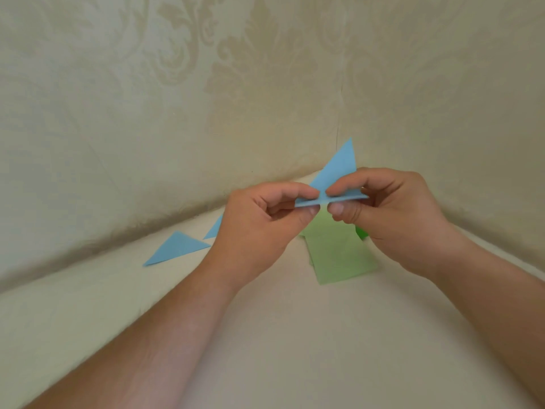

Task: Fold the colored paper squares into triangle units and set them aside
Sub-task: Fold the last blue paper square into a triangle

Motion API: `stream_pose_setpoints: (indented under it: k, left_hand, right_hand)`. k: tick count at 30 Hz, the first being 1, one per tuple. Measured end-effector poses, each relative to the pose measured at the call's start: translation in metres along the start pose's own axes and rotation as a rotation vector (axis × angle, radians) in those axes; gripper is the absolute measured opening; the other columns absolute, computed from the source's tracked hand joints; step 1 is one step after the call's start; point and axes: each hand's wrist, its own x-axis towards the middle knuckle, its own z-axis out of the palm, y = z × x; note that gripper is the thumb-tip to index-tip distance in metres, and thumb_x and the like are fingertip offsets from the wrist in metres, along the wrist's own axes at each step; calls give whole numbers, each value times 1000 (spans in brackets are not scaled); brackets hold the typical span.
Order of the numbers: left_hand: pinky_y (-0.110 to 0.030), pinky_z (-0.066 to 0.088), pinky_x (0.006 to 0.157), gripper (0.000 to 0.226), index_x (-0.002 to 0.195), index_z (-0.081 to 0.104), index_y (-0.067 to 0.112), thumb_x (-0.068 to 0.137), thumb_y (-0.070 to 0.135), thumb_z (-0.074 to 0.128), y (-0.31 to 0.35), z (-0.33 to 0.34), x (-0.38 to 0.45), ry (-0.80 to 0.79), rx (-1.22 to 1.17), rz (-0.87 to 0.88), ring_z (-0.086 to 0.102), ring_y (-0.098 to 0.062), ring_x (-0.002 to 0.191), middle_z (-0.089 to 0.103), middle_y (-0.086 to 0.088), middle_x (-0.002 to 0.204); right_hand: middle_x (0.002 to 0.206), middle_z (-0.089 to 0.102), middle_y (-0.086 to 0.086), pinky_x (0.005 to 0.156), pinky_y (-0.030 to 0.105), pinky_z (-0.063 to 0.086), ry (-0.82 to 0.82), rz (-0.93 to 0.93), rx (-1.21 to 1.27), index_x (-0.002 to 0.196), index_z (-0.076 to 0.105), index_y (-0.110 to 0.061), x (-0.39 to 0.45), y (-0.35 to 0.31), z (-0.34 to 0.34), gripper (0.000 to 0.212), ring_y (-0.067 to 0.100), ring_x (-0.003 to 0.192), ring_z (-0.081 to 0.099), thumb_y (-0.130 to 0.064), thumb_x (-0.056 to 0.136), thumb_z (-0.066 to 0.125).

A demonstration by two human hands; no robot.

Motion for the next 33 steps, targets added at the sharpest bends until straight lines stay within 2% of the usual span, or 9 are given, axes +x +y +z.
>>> stream_pose_setpoints:
  k: [3, 5, 8, 13, 16, 20, 29, 33]
  left_hand:
    - [-34, 60, 90, 21, 100, 76, 13, 88, -4, 75, 1, 1, 1, 15, -55, -45, 76, -24, 95, 80, -9, 101]
    - [-32, 60, 87, 15, 102, 74, 6, 89, -1, 74, 2, 1, 2, 38, -81, -76, 76, -21, 91, 80, -10, 99]
    - [-37, 60, 88, 9, 100, 74, 10, 92, 7, 73, 4, 2, 2, 68, -99, -115, 75, -19, 87, 80, -8, 92]
    - [-37, 60, 86, 5, 96, 73, 13, 92, 9, 72, 4, 6, 1, 102, -109, -152, 75, -17, 83, 79, -5, 87]
    - [-33, 62, 81, 5, 96, 73, 10, 91, 8, 74, 2, 9, 1, 143, -127, -177, 75, -17, 81, 79, -7, 86]
    - [-30, 61, 79, 5, 93, 72, 10, 91, 7, 74, 3, 10, 2, 177, -167, -215, 74, -17, 79, 78, -7, 82]
    - [-27, 60, 73, 5, 94, 70, 7, 91, 5, 74, 5, 13, 3, 210, -203, -284, 72, -13, 72, 75, -3, 76]
    - [-25, 60, 70, 7, 97, 70, 6, 91, 6, 74, 6, 14, 3, 215, -224, -307, 71, -12, 69, 74, -2, 73]
  right_hand:
    - [73, 73, 4, 66, 25, 53, 12, 20, 6, 84, 81, -24, 0, -1, -1, 11, 14, 67, 65, -28, 76, 75]
    - [70, 72, 1, 67, 25, 54, 45, 51, 34, 80, 81, -26, 1, -1, -2, 13, 13, 67, 66, -35, 76, 73]
    - [70, 72, 6, 70, 30, 53, 63, 105, 50, 78, 81, -27, 1, -2, 0, 17, 17, 69, 67, -41, 76, 73]
    - [70, 71, 7, 68, 33, 54, 101, 155, 98, 76, 76, -21, 2, -5, 2, 13, 20, 68, 69, -34, 73, 76]
    - [76, 73, 7, 68, 33, 54, 115, 191, 113, 76, 73, -19, 2, -5, 3, 9, 20, 68, 70, -26, 80, 77]
    - [83, 76, 8, 66, 30, 55, 127, 230, 117, 77, 72, -16, 3, -4, 3, 14, 19, 68, 70, -14, 91, 73]
    - [68, 72, 6, 60, 27, 55, 199, 248, 101, 70, 54, -12, 3, -5, 5, 29, 19, 64, 72, -6, 88, 76]
    - [74, 75, 11, 59, 26, 55, 209, 258, 107, 71, 54, -13, 3, -6, 6, 29, 18, 62, 71, -6, 87, 77]
